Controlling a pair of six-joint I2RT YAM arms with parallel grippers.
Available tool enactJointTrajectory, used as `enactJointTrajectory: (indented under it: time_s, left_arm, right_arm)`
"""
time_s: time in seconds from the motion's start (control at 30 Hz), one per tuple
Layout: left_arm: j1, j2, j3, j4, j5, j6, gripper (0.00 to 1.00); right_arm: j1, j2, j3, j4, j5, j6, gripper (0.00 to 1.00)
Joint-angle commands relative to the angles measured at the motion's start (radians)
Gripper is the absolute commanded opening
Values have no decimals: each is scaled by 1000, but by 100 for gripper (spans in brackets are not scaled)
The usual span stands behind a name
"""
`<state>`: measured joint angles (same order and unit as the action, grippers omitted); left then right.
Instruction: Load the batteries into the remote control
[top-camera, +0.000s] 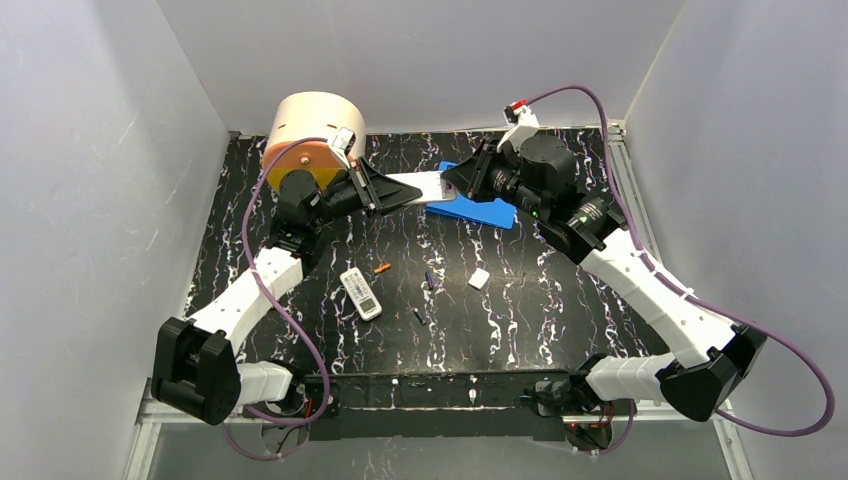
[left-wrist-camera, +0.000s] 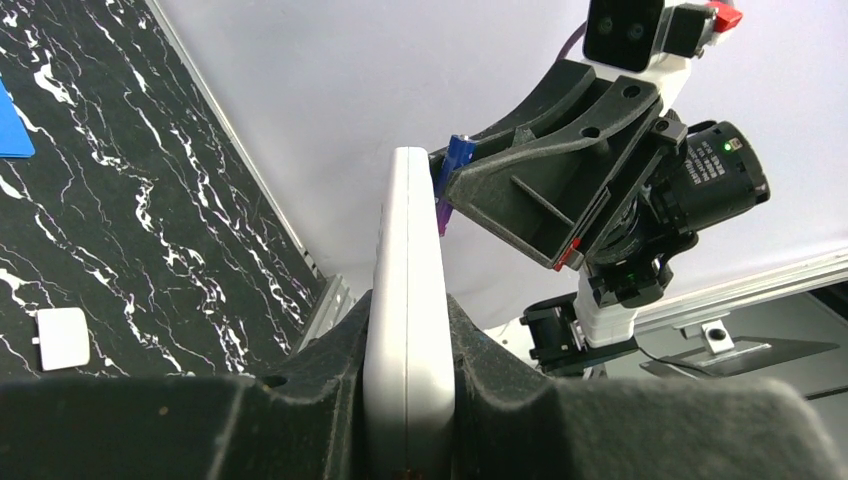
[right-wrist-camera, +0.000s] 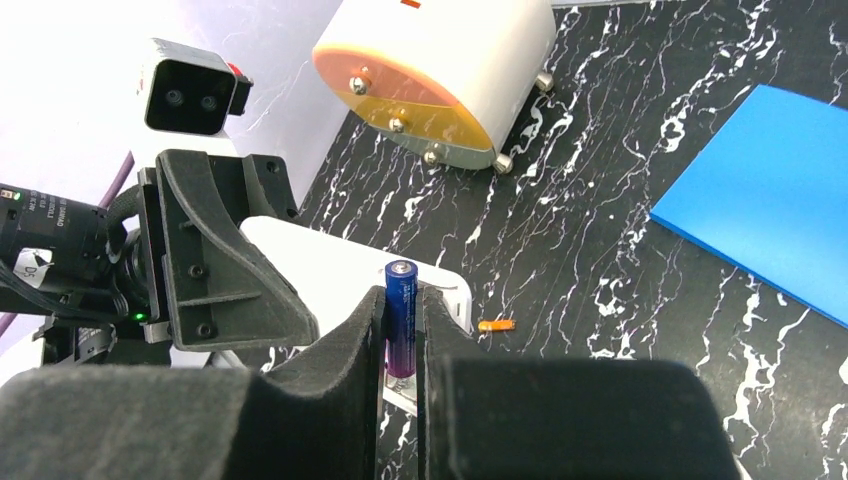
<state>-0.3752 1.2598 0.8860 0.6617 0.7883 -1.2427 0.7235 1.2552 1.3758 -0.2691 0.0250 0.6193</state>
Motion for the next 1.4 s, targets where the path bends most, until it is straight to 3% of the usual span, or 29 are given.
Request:
enactJointTrajectory:
  time_s: [0.0,0.43,0.83,1.2,1.37]
  left_arm:
    - [-2,-19,54,39,8,-46,0]
    - [-4,-9,71,90,-35,-146,0]
    - [-11,9,80,106,-56,-162,0]
    - [-14,32,85,169,-92,-193,0]
    - [-15,36,87,173,-103,-190,0]
  right_arm:
    - [-2,-13,-21,112,47,-43,11]
    - [3,-4,-33,132,17,-75,16]
    - [28,-7,-35,127,96,-120,17]
    - [33,0,-10,99,97,-138,37]
    - [33,1,26,78,103,-129,39]
